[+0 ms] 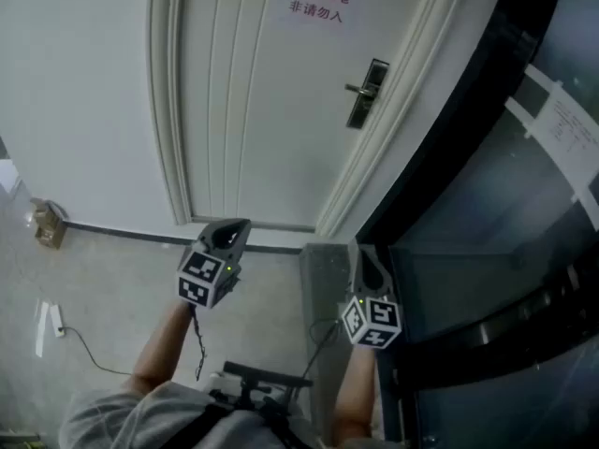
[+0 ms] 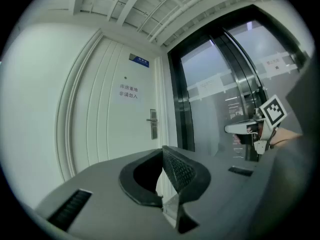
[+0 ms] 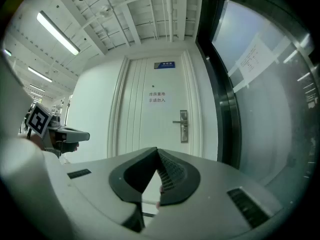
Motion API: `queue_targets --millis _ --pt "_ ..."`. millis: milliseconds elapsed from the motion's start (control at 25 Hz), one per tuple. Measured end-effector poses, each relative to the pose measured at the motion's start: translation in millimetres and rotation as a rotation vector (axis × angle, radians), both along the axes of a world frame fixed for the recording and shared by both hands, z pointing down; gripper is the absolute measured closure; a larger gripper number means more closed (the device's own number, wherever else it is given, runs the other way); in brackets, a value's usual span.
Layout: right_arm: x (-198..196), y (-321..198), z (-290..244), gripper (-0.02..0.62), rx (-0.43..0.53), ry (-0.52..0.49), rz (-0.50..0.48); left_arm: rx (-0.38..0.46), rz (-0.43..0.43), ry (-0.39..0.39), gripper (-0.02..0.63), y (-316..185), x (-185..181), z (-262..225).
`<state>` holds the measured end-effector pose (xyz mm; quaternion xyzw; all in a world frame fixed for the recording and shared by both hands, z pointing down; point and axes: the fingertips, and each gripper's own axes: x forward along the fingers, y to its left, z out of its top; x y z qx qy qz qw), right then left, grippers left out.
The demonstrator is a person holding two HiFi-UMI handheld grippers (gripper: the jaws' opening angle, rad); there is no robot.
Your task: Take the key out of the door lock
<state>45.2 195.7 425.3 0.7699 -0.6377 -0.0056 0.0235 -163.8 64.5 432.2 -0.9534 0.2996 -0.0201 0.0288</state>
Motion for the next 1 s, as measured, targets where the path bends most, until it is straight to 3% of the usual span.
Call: queue_targets --millis 440,1000 --pt "10 4 0 0.588 0.015 -0.018 0.006 -0.005 0.005 0.002 0.598 4 11 1" --pt "48 14 6 0.588 0.011 -0.023 -0.009 0.006 0.004 -0.006 0.598 18 50 2"
